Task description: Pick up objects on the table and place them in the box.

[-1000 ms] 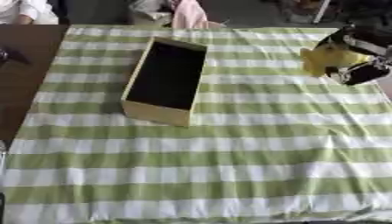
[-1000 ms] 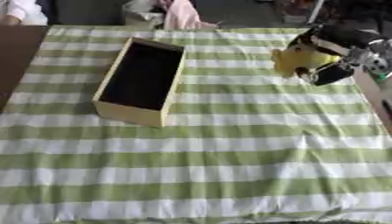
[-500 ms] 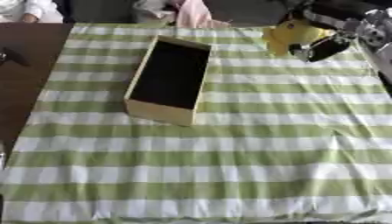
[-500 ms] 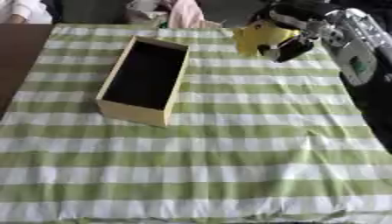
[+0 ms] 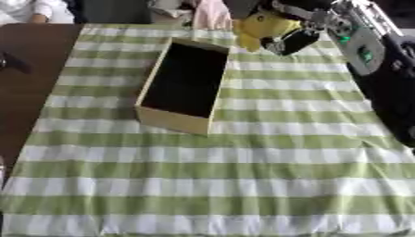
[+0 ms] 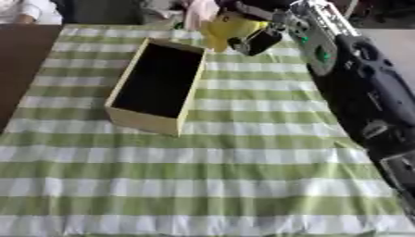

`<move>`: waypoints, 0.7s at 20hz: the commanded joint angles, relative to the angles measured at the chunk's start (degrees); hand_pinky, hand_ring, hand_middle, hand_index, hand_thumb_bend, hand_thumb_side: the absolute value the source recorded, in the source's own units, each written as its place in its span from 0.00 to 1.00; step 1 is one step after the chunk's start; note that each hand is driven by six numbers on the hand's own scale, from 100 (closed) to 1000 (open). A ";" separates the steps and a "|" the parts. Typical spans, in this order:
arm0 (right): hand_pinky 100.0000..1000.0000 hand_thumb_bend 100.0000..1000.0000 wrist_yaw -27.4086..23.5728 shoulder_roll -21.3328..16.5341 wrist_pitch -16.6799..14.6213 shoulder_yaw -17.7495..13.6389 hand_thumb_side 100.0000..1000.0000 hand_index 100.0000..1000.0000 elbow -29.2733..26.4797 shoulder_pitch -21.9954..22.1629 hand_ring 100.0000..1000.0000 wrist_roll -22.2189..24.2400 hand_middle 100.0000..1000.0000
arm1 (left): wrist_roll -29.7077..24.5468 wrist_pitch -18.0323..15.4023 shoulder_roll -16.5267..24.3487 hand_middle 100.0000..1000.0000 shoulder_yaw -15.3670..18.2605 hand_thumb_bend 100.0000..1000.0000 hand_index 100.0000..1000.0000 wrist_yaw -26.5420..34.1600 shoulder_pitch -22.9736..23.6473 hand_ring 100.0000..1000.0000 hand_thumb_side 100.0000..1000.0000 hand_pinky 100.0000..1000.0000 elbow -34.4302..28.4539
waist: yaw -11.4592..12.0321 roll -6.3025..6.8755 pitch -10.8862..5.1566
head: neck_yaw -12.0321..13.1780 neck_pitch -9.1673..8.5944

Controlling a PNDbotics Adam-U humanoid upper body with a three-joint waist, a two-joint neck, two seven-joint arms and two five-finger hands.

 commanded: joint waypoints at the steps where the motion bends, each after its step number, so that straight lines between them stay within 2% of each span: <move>1: 0.66 0.00 2.65 2.40 -0.62 -1.61 0.00 0.78 1.20 -2.41 0.49 -1.27 0.52 | -0.45 -0.03 0.22 0.89 -0.15 0.00 0.66 0.54 -0.98 1.00 0.72 0.40 -1.08 | 0.22 0.30 -0.70 | -0.45 -0.76; 8: 0.66 0.00 8.69 10.86 0.80 -3.77 0.00 0.78 0.41 -3.15 0.49 -3.74 0.52 | -0.73 -0.12 -0.29 0.89 -0.29 0.00 0.66 1.01 -1.63 1.00 0.72 0.40 -1.08 | 1.34 0.74 -0.01 | -1.28 -1.54; 14: 0.66 0.00 13.96 16.49 2.62 -5.45 0.00 0.78 0.30 -2.84 0.49 -4.66 0.53 | -1.07 -0.04 -0.57 0.89 -0.44 0.00 0.65 1.33 -2.00 1.00 0.72 0.40 -1.08 | 2.03 0.88 0.56 | -2.06 -1.64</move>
